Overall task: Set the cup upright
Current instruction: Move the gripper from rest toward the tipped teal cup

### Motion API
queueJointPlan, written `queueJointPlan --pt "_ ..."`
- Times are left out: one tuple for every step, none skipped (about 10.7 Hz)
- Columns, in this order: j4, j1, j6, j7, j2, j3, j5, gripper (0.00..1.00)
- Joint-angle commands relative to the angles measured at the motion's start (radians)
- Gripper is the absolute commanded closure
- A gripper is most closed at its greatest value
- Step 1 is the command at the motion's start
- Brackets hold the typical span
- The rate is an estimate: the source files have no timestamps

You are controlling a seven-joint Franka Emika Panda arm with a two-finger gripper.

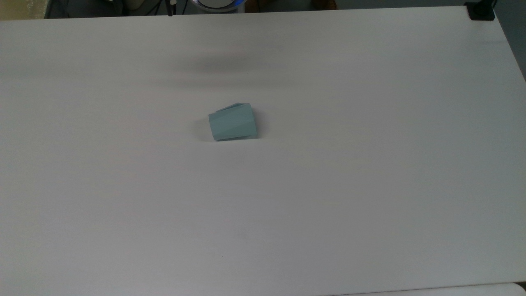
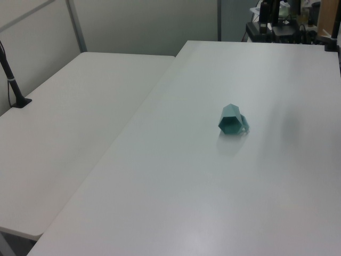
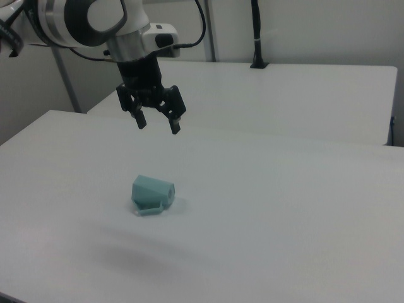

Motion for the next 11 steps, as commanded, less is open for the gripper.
queueJointPlan --pt "0.007 0.003 -0.009 0.129 -0.006 0.094 -0.042 0.00" --pt "0.007 0.004 -0.001 0.194 0.006 0.153 -0.077 0.00" --pt "0.007 0.004 0.015 0.265 0.029 0.216 -0.114 0.00" --pt "0.006 0.007 0.040 0.328 0.058 0.261 -0.135 0.00" --pt "0.007 0.039 0.048 0.374 0.106 0.287 -0.172 0.00" --pt "0.007 0.112 0.051 0.419 0.164 0.287 -0.247 0.00" --pt "0.007 0.163 0.058 0.443 0.227 0.287 -0.322 0.00" --pt "0.007 0.209 0.077 0.451 0.283 0.286 -0.382 0.00" --pt "0.006 0.245 0.077 0.477 0.326 0.281 -0.442 0.00" --pt "0.004 0.259 0.078 0.494 0.350 0.280 -0.468 0.00" --pt "0.000 0.277 0.077 0.506 0.364 0.278 -0.493 0.00"
